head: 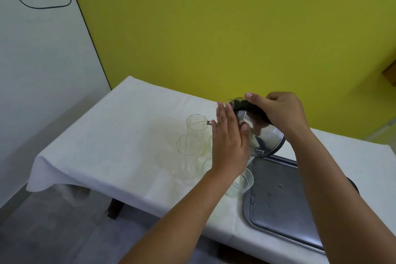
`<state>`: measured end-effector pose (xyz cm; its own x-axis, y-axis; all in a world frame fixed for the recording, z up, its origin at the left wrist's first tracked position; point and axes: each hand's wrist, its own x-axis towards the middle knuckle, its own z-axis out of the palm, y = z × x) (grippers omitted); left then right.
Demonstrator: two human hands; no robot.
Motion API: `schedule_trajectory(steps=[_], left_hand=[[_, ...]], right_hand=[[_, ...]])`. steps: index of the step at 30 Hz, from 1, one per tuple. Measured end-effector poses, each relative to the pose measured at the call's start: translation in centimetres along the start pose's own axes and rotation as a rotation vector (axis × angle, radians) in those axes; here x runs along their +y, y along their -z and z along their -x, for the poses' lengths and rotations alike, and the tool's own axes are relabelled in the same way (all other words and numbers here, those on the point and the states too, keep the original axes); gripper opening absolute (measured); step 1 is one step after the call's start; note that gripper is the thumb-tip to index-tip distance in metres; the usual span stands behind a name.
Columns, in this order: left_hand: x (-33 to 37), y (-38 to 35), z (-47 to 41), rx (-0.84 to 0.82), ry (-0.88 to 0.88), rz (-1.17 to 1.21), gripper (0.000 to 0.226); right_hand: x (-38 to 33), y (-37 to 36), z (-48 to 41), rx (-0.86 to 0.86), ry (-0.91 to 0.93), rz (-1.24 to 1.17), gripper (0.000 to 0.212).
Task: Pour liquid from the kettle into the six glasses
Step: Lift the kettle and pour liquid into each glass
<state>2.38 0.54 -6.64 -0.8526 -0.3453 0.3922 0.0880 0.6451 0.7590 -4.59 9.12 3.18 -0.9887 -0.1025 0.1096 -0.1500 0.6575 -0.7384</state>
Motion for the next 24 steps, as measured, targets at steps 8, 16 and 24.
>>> schedule_trajectory(steps=[8,16,24], left_hand=[[-0.09,-0.15,-0.01,0.010,-0.005,0.011,0.060],[-0.36,0.05,0.23,0.010,-0.021,0.021,0.060],[-0.54,0.17,0.28,-0.027,-0.044,-0.006,0.059]], right_hand=[[0.04,0.03,-0.08,0.001,-0.002,-0.011,0.061],[-0.33,0.04,0.15,0.012,0.011,0.007,0.062],[0.57,-0.03,0.39,0.019,-0.030,-0.027,0.061]])
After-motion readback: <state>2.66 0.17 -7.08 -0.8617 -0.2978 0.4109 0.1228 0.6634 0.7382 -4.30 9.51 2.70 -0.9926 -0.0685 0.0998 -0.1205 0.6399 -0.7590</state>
